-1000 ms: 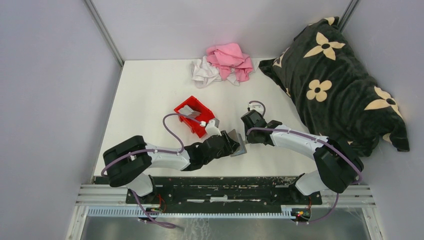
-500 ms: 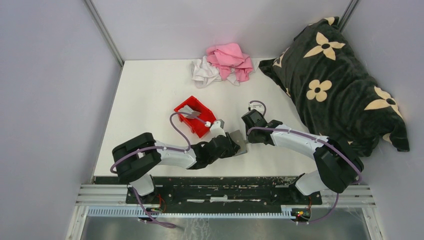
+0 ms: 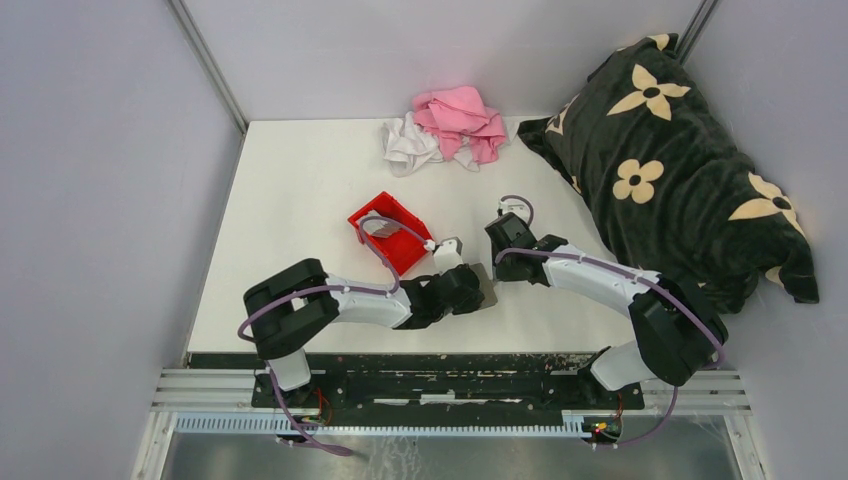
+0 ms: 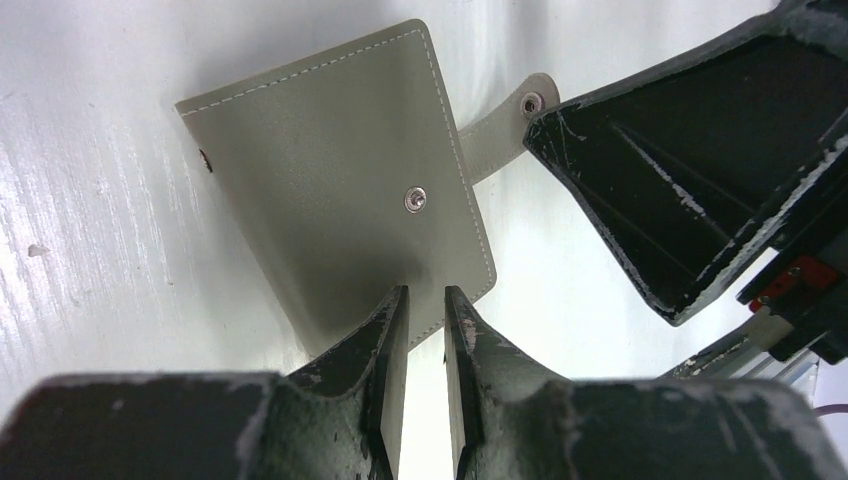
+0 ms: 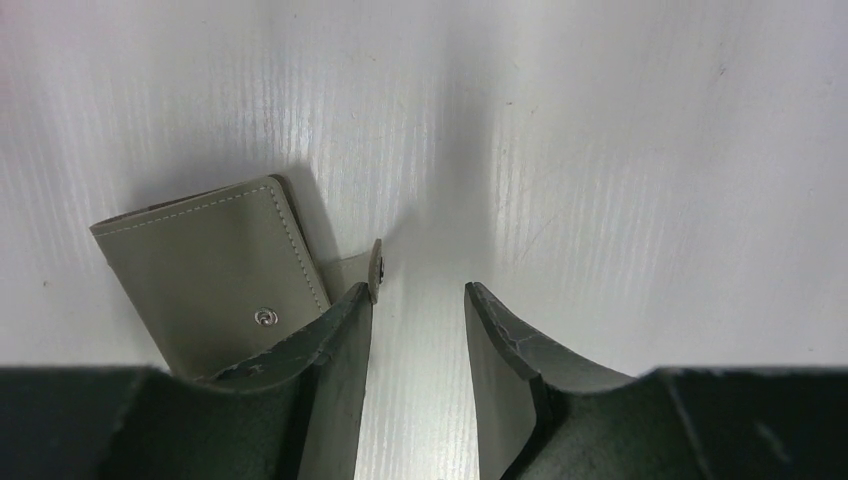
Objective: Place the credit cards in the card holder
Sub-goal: Close the card holder at the center of the board.
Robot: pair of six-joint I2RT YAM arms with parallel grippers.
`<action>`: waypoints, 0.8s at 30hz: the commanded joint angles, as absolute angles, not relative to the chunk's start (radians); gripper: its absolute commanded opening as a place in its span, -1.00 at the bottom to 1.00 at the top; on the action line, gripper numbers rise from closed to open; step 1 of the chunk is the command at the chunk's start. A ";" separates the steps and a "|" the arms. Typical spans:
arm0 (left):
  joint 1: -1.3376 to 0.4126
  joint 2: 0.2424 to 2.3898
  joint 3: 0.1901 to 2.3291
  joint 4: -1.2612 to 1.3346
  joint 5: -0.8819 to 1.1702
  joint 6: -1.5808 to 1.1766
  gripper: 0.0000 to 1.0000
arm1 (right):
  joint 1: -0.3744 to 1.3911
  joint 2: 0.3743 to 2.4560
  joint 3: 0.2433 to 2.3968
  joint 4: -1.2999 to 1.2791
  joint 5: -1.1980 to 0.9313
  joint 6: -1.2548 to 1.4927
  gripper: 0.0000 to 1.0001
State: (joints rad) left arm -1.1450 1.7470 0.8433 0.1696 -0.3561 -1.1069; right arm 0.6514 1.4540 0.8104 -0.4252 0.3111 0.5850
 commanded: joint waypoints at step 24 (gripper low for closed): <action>-1.159 1.786 0.892 0.035 -0.369 -1.104 -0.48 | 0.627 1.489 0.899 -0.408 0.244 0.569 -0.43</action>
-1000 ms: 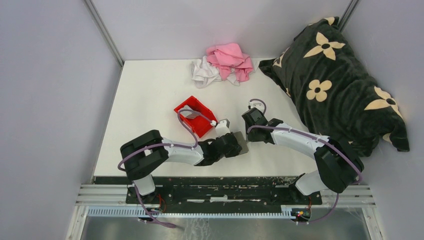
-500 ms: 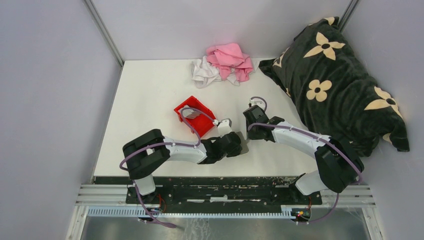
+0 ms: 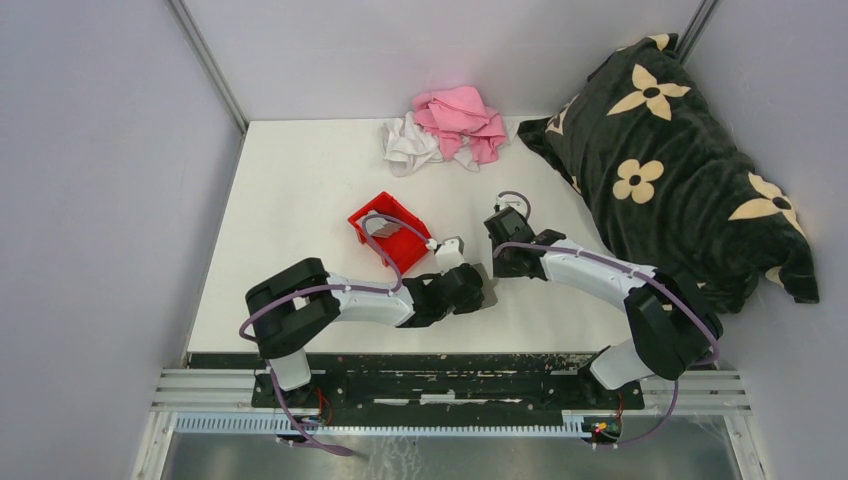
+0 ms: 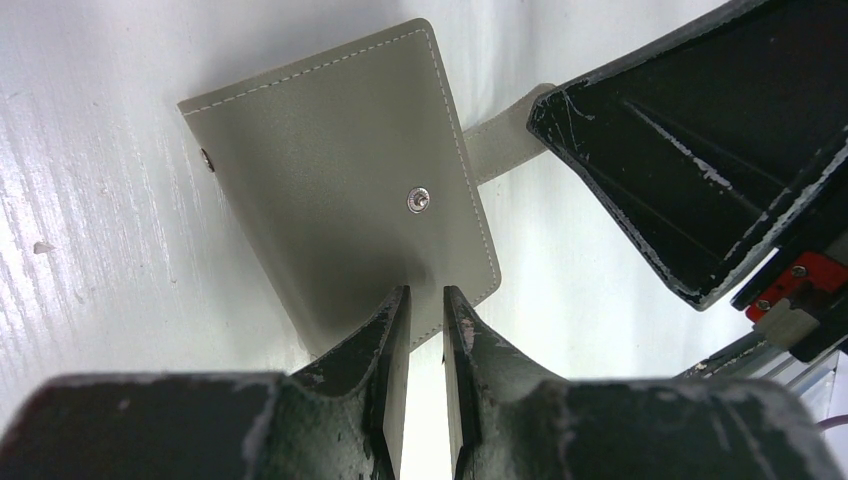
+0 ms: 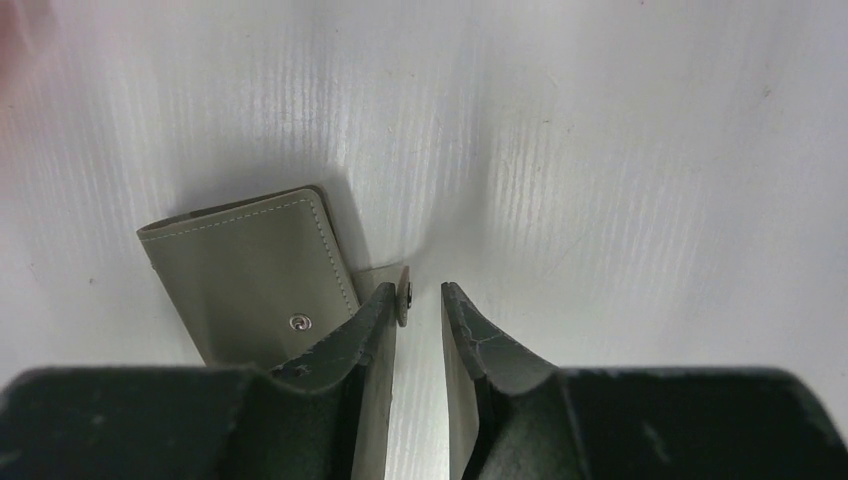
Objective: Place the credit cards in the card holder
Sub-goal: Close the card holder at the center of the board.
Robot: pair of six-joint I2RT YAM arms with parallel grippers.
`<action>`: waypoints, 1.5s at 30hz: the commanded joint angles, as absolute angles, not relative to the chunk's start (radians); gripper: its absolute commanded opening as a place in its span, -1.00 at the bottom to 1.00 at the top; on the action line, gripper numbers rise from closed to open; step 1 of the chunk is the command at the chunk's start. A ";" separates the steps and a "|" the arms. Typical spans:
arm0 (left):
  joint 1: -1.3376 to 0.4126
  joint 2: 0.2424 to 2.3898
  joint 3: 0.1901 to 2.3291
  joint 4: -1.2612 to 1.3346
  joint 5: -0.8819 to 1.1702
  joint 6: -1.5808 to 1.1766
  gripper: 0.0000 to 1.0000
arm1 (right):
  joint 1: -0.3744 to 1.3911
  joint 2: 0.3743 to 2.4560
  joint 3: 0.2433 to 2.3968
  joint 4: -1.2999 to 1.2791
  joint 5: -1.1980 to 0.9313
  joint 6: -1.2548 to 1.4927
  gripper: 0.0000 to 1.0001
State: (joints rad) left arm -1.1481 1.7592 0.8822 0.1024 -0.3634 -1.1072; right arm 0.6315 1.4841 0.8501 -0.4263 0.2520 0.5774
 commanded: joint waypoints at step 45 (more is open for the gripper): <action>-1.160 1.822 0.939 -0.016 -0.388 -1.117 -0.49 | 0.619 1.472 0.950 -0.485 0.161 0.526 -0.68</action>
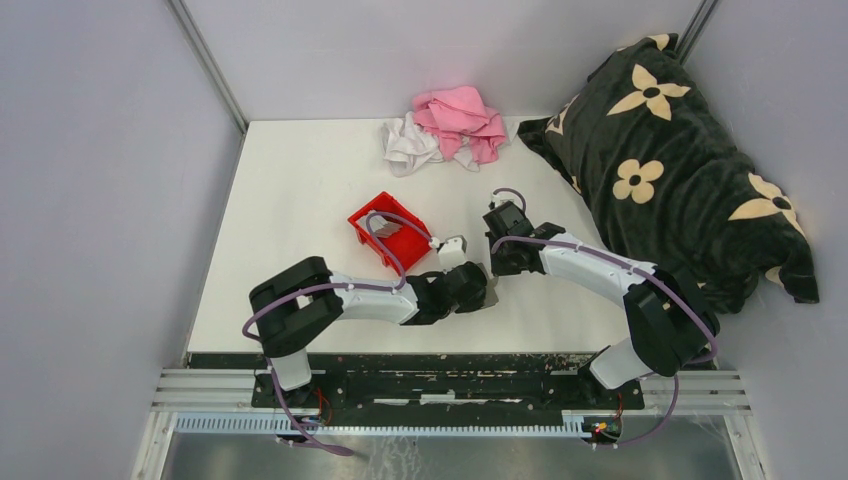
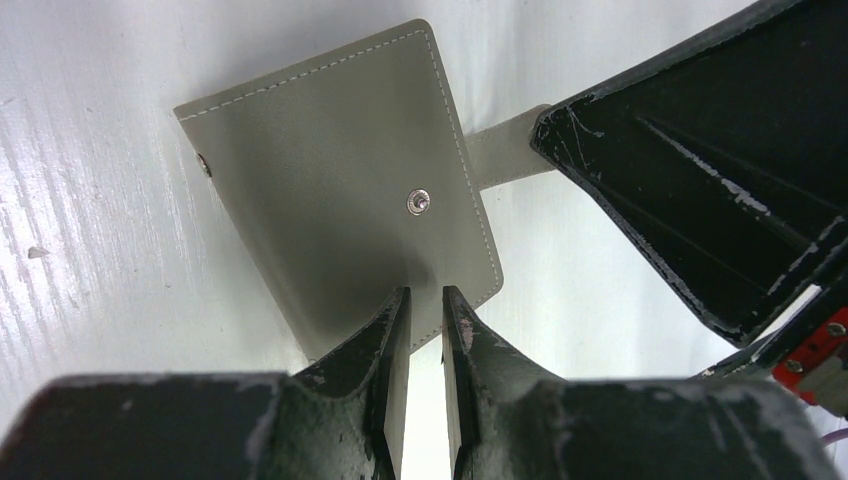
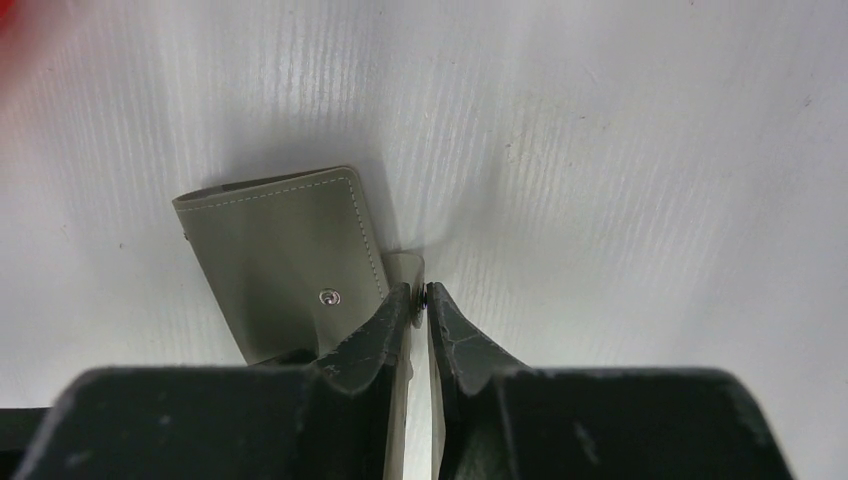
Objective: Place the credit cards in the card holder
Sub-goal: Close the card holder at the center of the board.
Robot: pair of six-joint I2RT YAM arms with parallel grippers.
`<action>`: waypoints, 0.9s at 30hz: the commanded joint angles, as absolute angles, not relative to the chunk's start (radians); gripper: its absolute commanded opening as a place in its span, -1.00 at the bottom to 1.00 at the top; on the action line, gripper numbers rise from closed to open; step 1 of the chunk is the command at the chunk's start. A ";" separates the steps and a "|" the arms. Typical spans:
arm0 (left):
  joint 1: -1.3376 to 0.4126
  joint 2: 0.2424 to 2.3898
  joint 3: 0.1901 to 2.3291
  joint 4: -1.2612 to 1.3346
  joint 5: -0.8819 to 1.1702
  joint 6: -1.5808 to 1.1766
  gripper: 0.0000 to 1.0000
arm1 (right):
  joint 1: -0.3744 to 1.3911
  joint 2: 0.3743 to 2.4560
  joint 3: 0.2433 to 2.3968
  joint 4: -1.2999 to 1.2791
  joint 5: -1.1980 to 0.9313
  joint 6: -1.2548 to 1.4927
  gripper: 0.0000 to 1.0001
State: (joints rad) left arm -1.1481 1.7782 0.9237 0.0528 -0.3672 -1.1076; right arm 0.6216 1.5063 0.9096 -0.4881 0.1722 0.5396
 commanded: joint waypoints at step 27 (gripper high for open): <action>-1.161 1.848 0.981 -0.053 -0.403 -1.135 -0.46 | 0.619 1.457 0.955 -0.492 0.111 0.515 -0.71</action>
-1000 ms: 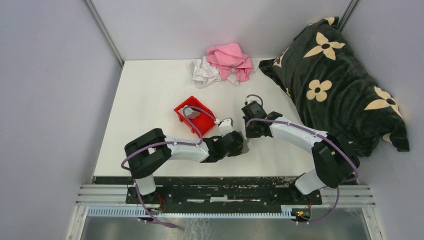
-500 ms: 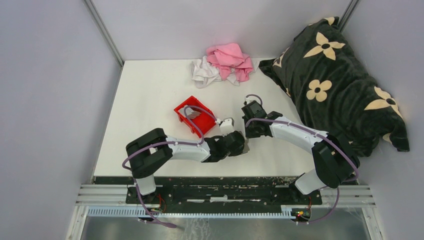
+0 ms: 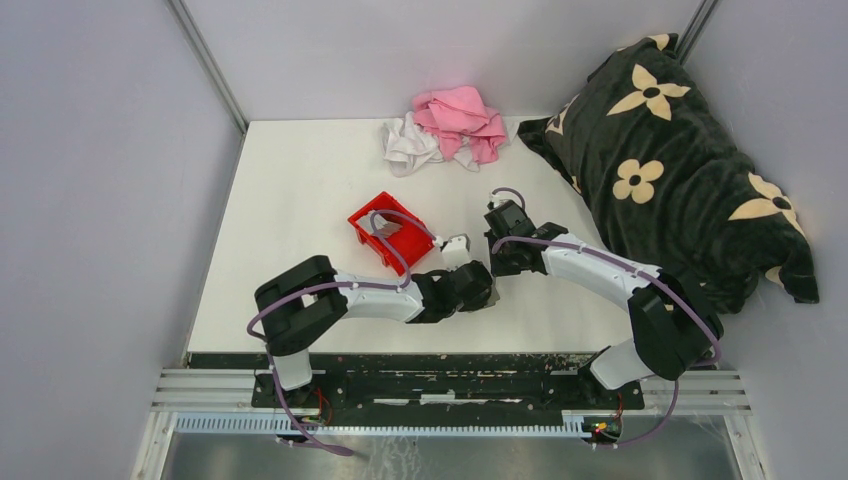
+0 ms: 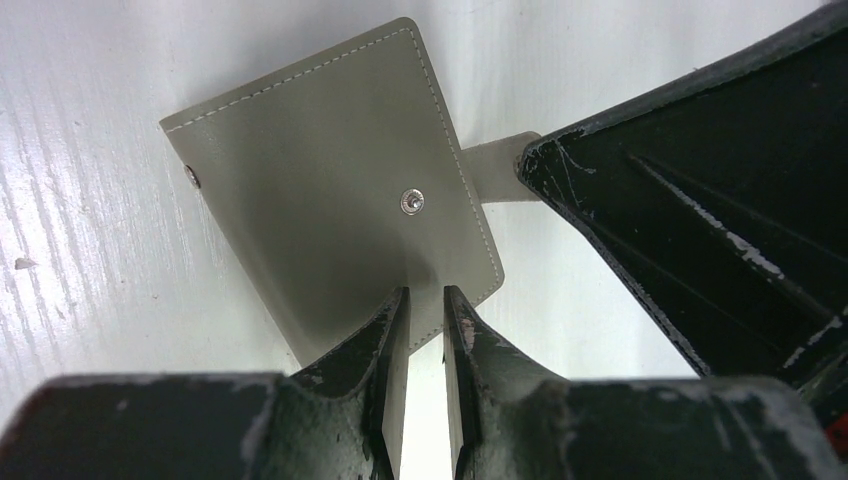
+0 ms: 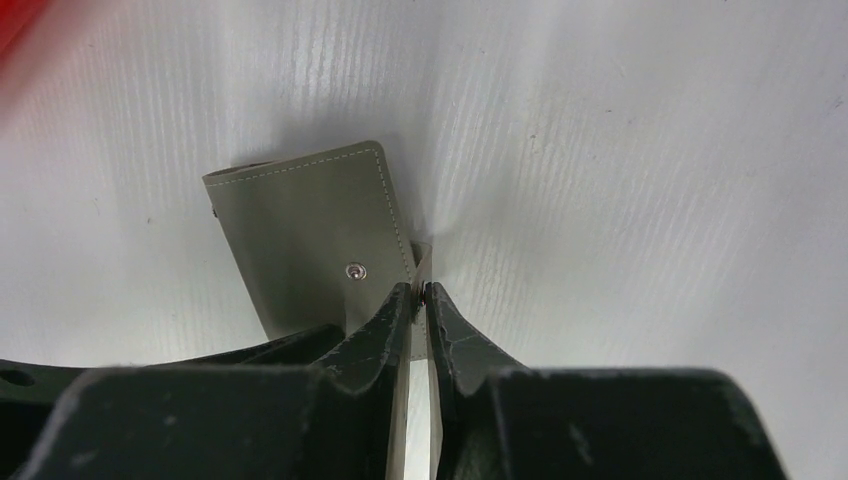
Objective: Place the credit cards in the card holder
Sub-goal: Close the card holder at the center of the board.
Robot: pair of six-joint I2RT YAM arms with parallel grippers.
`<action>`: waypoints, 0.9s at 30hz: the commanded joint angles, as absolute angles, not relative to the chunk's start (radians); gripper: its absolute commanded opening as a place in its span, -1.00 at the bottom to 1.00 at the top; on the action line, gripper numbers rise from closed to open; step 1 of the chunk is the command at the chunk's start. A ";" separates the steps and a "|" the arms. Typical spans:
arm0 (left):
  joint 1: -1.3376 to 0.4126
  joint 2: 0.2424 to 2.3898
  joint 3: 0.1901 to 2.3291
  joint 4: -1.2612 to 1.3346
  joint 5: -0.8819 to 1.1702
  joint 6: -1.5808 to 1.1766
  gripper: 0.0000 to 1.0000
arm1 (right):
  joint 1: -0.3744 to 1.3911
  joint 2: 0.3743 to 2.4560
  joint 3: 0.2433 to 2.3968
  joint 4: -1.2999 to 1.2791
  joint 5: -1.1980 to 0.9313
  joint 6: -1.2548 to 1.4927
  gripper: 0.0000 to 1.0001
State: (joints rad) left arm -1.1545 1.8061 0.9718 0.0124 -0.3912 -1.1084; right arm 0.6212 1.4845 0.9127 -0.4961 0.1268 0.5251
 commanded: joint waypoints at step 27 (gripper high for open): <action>-1.161 1.634 0.930 -0.033 -0.489 -1.093 -0.05 | 0.638 1.517 0.980 -0.467 0.081 0.519 -0.97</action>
